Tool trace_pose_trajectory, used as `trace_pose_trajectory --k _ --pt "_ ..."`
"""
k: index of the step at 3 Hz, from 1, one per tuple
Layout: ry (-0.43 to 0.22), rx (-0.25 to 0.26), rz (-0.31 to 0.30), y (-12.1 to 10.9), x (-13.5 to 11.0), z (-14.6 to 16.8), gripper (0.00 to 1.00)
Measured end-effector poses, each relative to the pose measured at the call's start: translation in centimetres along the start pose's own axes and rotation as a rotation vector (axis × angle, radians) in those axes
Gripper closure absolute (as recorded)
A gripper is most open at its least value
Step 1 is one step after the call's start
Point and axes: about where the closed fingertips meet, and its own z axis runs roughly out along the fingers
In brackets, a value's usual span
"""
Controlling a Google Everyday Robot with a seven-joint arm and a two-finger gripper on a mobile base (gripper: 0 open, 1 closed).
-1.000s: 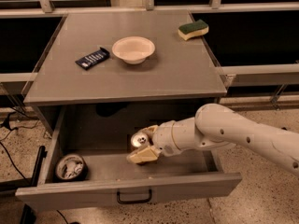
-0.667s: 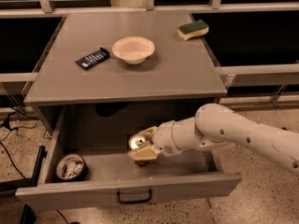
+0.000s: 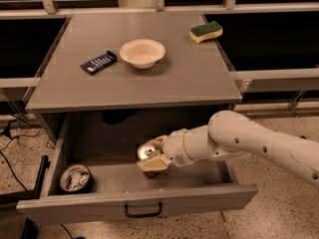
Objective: Pick orange can from top drawer and place on counter
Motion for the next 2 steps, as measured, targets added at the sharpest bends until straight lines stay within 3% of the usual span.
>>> trace_pose_trajectory --k 1,2 --pt "-0.004 -0.001 -0.001 0.1 -0.2 -0.1 1.0" --pt "-0.036 -0.006 0.002 0.4 -2.4 -1.9 1.0"
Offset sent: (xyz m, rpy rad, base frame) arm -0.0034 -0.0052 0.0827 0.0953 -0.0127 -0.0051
